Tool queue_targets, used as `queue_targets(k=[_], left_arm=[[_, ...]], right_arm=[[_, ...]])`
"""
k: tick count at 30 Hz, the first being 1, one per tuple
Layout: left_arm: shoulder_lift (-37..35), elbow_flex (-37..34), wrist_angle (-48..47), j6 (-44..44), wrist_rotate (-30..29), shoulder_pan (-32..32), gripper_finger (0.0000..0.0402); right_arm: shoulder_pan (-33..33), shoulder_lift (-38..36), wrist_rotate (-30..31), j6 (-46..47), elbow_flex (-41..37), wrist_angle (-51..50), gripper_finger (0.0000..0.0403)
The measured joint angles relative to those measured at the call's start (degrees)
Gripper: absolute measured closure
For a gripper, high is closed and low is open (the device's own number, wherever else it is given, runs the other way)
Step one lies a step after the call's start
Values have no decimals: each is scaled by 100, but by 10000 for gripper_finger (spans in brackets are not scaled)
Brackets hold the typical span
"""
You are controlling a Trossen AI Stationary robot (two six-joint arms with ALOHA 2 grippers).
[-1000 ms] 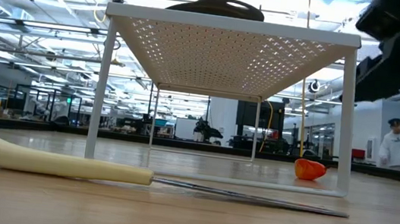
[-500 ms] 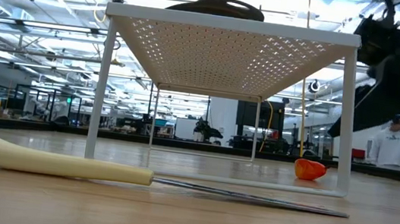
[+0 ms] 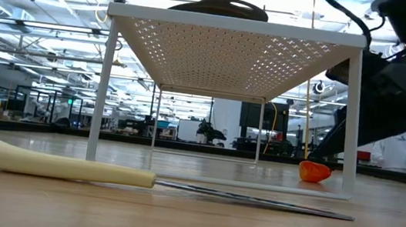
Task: Pick & Place Fruit
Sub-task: Put the peach into the red strainer bowl on the shelf
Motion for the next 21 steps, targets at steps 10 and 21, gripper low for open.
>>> queue_targets(k=[10,21], left_arm=[[0,0,1,17,-1,0,382],[0,2,2,38,-2,0,382]], right_arm=[[-215,527,-310,-122,1,444,149],[-264,664,-301,-103,2,531,155]])
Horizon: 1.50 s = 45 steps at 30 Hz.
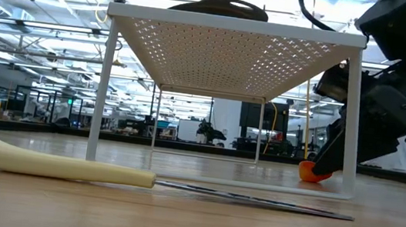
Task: Pick & Place Fruit
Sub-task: Put the peach into the red strainer bowl on the shelf
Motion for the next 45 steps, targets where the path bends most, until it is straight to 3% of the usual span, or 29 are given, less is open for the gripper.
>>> queue_targets(k=[12,21,36,45], left_arm=[[0,0,2,7,0,0,382],[0,0,0,7,0,0,382],[0,4,0,170,-3,0,382],[0,4,2,268,-2,0,382]], right_arm=[[0,0,-9,241,0,-111,267],[9,-261,-16,302,0,-330,325],[9,-2237,4,373,-2,-2271,339],[9,-3529,12,363,-2,-2323,340]])
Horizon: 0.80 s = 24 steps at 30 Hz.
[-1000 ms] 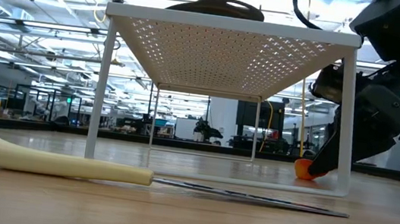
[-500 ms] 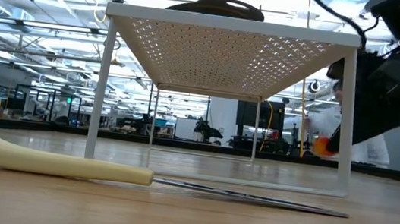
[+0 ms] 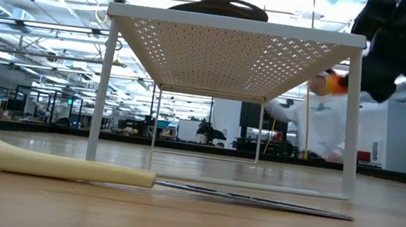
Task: Pick & Place Fruit
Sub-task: Put the peach into the red strainer bowl on the shelf
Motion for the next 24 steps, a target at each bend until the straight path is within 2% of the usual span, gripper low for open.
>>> queue_targets(k=[6,10,24], left_arm=[[0,0,2,0,-2,0,382],[1,0,2,-2,-2,-2,382],[7,0,7,139,-45,0,382]], right_arm=[[0,-736,142,-14,0,35,342],[-2,-1057,177,-145,0,447,343],[-2,-1291,-15,-803,0,3594,342]])
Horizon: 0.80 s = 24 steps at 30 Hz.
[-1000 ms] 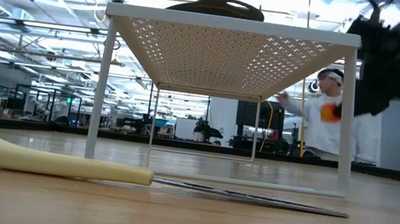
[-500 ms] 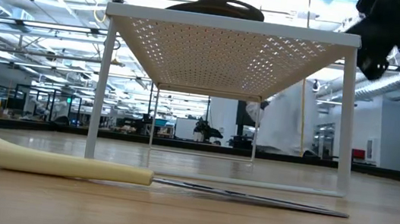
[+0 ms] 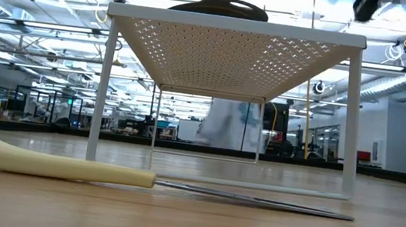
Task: Pick & Place Fruit
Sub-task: Put the peach into the red strainer bowl on the shelf
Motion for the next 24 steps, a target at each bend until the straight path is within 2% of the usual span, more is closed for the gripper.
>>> queue_targets(k=[7,13,24], left_arm=[[0,0,0,10,-3,0,382],[0,0,0,10,-5,-1,382],[13,0,0,10,-5,-1,382]], right_arm=[[2,-1,22,-6,0,1980,339],[2,3,28,-29,0,3278,342],[2,10,8,-176,0,3483,342]])
